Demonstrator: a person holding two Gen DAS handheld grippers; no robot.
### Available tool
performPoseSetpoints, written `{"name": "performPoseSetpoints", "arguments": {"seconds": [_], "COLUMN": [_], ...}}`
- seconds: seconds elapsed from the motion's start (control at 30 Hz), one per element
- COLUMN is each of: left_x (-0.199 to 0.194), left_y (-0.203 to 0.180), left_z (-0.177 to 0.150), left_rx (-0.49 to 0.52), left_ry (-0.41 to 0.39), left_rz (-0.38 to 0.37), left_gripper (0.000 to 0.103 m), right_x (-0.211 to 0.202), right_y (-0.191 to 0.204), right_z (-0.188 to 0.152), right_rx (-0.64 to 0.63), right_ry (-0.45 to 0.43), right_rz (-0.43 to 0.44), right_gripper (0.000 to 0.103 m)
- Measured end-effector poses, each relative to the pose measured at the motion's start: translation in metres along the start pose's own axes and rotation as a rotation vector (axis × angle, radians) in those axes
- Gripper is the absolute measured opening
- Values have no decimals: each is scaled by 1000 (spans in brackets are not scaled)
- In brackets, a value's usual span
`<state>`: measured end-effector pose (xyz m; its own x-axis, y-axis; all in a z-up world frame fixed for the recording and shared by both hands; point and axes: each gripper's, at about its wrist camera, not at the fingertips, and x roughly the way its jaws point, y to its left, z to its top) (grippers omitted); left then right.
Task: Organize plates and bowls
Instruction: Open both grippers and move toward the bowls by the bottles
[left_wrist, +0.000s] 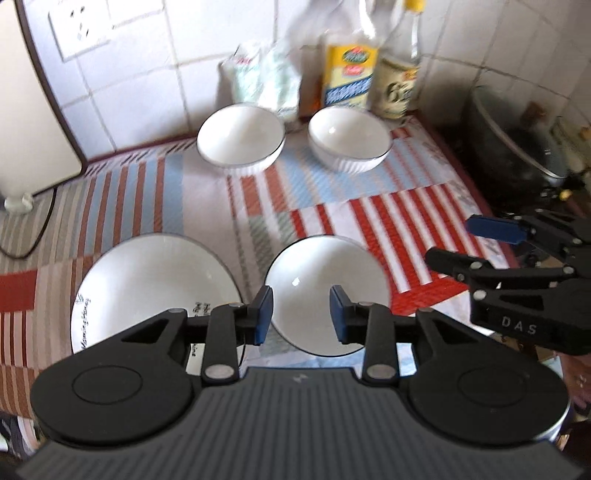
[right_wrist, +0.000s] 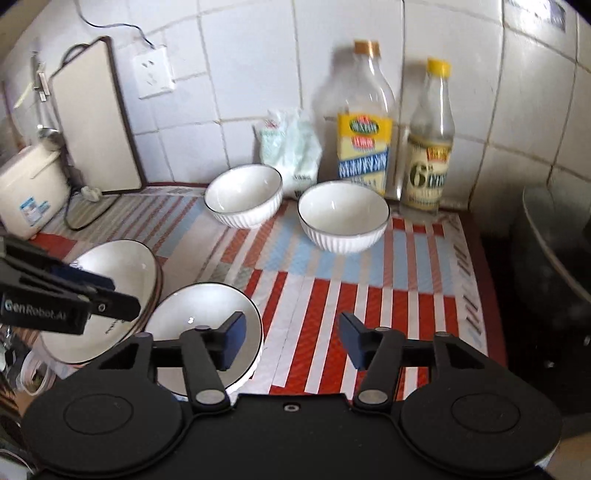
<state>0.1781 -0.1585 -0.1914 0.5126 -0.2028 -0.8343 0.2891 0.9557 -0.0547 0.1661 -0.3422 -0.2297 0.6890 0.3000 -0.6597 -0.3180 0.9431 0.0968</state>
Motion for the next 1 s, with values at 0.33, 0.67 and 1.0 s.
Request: {"name": "performPoseSetpoints", "arguments": {"seconds": [0.33,0.67,1.0], "left_x": [-47,-51,22], "left_y": [-17,-2,4], "left_z": [11,71,97], "left_rx": [71,159,16], "left_ry": [-72,-112,-25], "left_rz": [-25,-8,-84], "left_gripper": [41,64,58], "right_x": [-29,-23,21], "right_y": [4,-16,-69], "right_z": [11,51,85], "right_rx": [-162,-246,152], "right_ry": [-15,-37,-11], "right_rz": [71,42,154], "right_gripper": [67,71,71]}}
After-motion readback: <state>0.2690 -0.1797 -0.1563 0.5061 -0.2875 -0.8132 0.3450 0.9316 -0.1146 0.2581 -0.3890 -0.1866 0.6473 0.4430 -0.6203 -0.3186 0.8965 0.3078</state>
